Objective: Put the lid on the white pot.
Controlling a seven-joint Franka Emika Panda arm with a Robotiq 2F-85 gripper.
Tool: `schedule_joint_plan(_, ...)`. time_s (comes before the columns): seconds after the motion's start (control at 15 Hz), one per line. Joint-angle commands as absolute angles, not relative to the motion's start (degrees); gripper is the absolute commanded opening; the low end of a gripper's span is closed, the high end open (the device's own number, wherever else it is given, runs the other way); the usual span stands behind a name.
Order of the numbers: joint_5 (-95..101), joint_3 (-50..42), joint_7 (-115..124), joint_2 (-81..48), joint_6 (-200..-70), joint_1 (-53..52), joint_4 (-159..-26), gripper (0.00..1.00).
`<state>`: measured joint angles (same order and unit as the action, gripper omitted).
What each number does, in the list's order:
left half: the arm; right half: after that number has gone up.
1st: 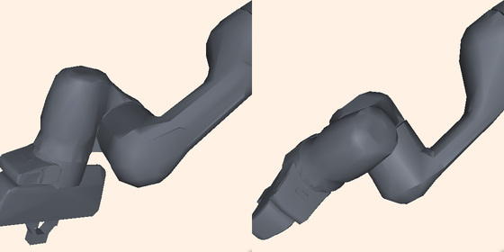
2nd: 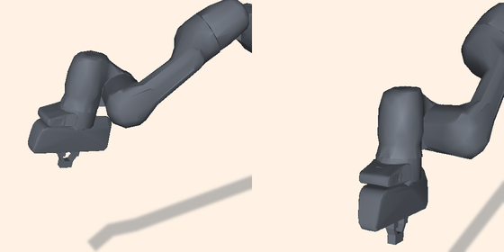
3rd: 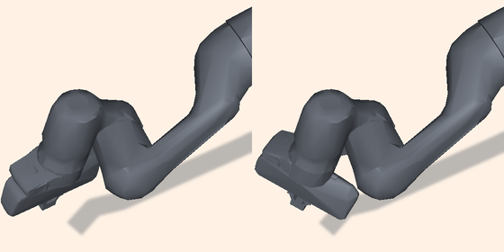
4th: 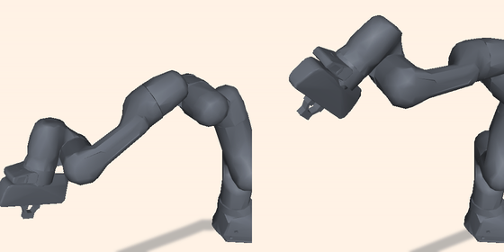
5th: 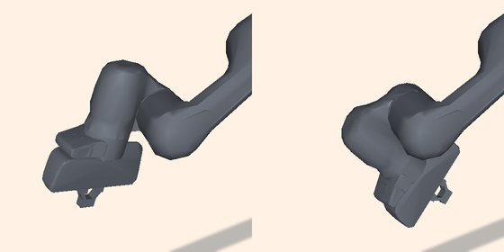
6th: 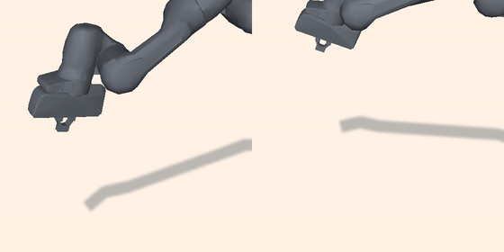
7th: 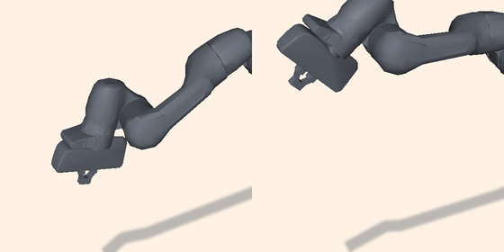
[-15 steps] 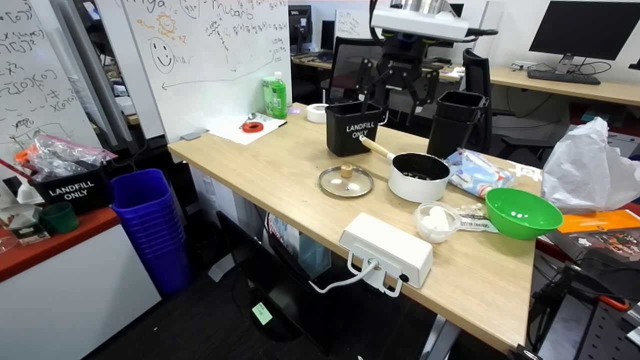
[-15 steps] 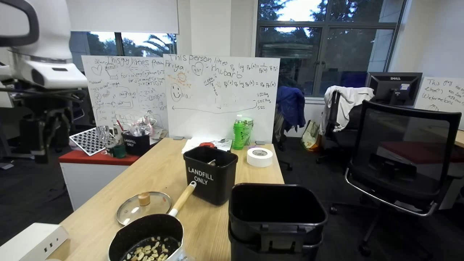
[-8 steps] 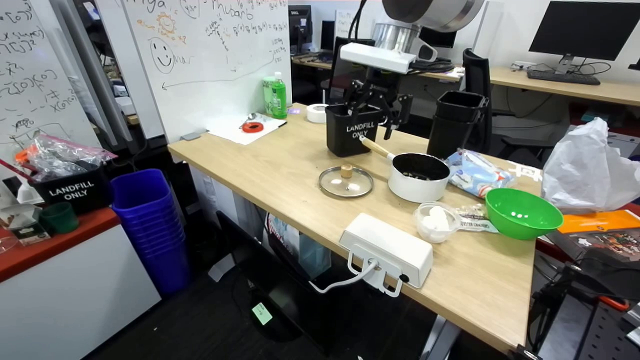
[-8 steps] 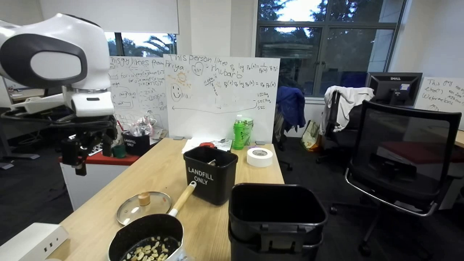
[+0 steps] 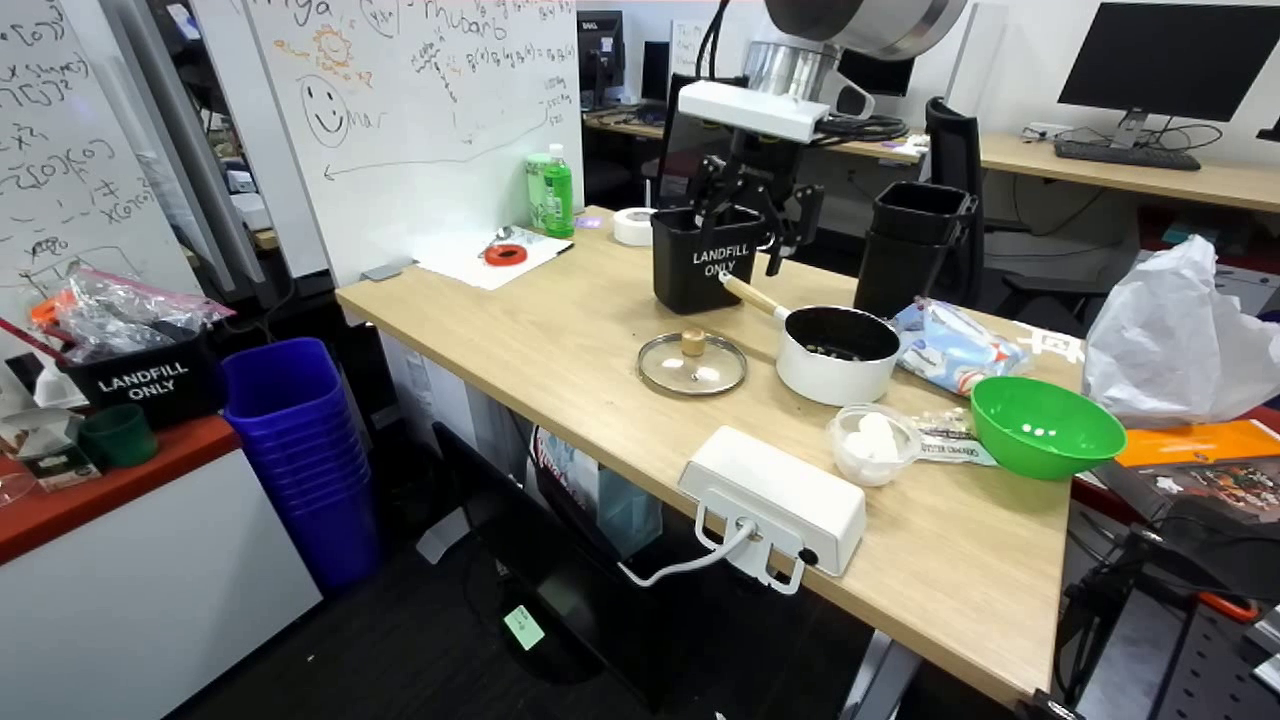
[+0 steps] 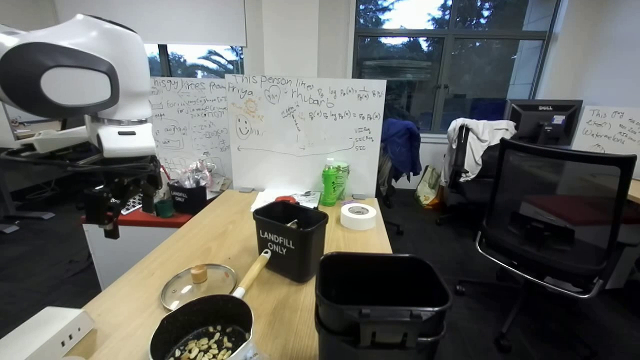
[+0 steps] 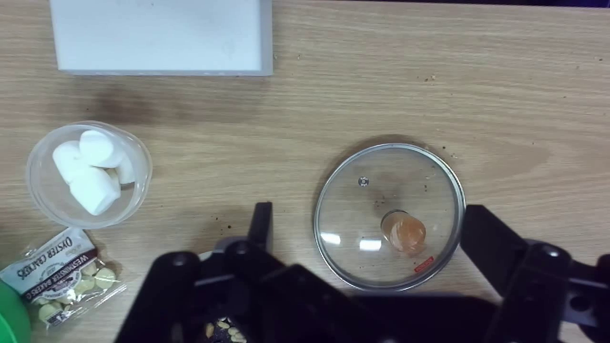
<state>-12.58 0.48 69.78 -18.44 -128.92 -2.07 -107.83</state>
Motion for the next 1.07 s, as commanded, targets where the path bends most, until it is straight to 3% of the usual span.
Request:
schedule_joint_plan(0.0, -12.6, -0.4, 71.0, -20.6, -132.0, -3.1, -106.8, 1.00)
schedule_joint_plan(0.6, -5.5, -8.0, 86.4, -37.0, -153.6, -9.8, -99.9, 1.00)
schedule_joint_plan(1.0, -3.1, -12.0, 95.0, -43.7, -151.8, -13.1, -94.4, 1.00)
